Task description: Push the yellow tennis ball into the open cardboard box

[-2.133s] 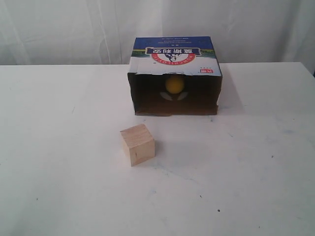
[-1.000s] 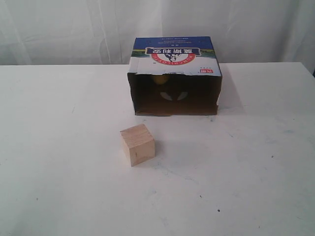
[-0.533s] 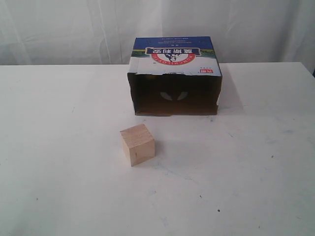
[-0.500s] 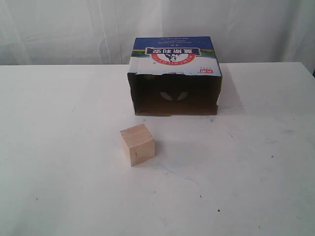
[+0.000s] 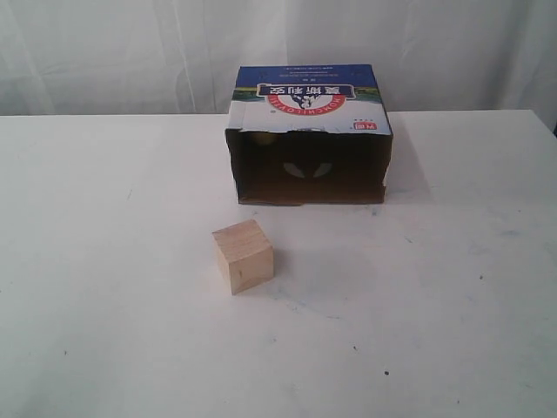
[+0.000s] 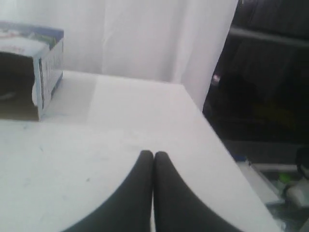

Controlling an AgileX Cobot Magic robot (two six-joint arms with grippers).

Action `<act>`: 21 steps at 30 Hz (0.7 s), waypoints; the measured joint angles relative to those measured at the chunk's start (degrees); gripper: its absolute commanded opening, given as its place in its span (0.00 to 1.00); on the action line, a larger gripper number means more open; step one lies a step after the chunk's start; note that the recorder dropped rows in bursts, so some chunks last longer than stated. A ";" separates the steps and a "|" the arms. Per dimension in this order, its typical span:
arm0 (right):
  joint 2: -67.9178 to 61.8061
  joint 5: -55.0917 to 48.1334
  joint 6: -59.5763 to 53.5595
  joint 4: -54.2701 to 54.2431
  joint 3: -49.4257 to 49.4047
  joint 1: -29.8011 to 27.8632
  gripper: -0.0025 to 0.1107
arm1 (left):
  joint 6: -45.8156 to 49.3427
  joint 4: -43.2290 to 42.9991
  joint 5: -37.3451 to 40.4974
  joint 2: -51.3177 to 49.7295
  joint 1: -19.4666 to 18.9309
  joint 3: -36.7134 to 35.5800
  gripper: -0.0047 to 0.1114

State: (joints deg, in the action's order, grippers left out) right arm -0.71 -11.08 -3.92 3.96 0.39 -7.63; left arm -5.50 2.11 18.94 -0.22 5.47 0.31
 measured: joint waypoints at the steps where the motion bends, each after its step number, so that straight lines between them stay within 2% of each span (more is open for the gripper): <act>1: 0.27 -2.23 1.05 0.27 0.00 -0.11 0.02 | 0.00 0.00 0.00 0.00 0.00 0.00 0.04; 5: 0.38 -7.79 3.52 2.80 -0.32 -0.25 0.02 | 0.00 0.00 0.00 0.00 0.00 0.00 0.04; 21: 0.38 -8.30 3.92 3.51 -0.32 -0.25 0.02 | 0.00 0.00 0.00 0.00 0.00 0.00 0.04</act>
State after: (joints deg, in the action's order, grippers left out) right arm -0.33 -19.38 0.00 7.47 0.07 -7.89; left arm -5.50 2.11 18.94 -0.22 5.47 0.31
